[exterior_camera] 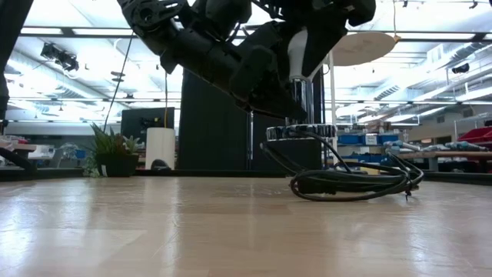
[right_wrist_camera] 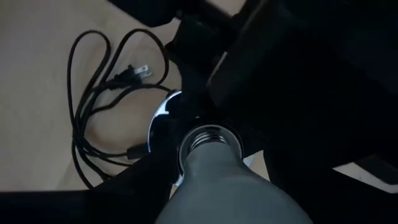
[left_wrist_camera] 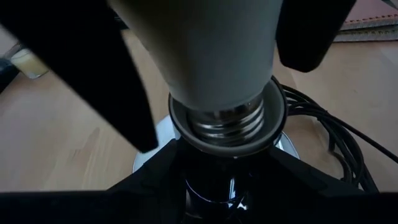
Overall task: Screw lightbulb
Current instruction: Insert the lightbulb into the lamp
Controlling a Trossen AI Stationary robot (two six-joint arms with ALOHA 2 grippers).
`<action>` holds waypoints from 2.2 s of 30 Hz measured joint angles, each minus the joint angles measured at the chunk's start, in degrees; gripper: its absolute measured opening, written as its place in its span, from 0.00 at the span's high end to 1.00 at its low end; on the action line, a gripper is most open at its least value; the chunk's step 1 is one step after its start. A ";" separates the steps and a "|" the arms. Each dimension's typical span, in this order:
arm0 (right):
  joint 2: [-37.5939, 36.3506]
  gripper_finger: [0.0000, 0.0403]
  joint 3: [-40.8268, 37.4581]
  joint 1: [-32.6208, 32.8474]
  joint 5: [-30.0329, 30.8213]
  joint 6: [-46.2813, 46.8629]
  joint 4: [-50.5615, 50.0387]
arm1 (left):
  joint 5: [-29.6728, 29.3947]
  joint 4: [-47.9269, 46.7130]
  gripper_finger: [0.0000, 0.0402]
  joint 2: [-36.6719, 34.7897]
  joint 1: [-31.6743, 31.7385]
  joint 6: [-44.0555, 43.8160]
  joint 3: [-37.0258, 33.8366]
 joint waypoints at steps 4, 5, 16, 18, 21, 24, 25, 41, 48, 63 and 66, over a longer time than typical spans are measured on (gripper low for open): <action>0.88 0.35 0.00 -0.17 0.04 6.06 1.53 | -1.68 -0.39 0.54 0.06 -0.08 -1.61 -0.13; 1.54 0.34 0.03 -0.17 0.17 7.78 1.66 | -2.06 -0.40 0.54 0.07 -0.09 -1.76 -0.16; 3.01 0.36 -0.04 -0.23 5.50 26.92 0.85 | -5.37 -0.61 0.54 0.15 0.28 -4.46 -0.44; 3.03 0.34 -0.07 -0.24 6.19 29.23 0.96 | -5.38 -0.61 0.54 0.15 0.31 -4.50 -0.44; 3.09 0.33 -0.07 -0.60 6.25 32.02 0.94 | -5.55 -0.61 0.54 0.15 0.31 -4.52 -0.44; 3.07 0.34 -0.11 -1.33 5.94 38.35 1.14 | -6.43 -0.42 0.54 0.15 0.40 -4.65 -0.44; 3.03 0.34 -0.11 -1.64 5.96 41.61 1.26 | -6.86 -0.33 0.54 0.15 0.44 -4.73 -0.44; 2.61 0.19 -0.11 -3.58 6.28 42.16 3.07 | -7.75 -1.33 0.51 0.15 0.35 -4.85 -0.44; 2.65 0.12 -0.15 -3.48 5.13 37.01 4.17 | -7.58 0.41 0.50 0.09 0.22 -2.91 -1.76; 3.09 0.11 -0.15 -4.18 5.42 31.70 8.87 | -6.41 10.02 0.50 -0.17 1.29 -3.57 -8.89; 3.09 0.11 -0.15 -4.28 5.07 31.14 8.88 | -6.62 8.26 0.50 -0.17 1.21 -4.24 -9.18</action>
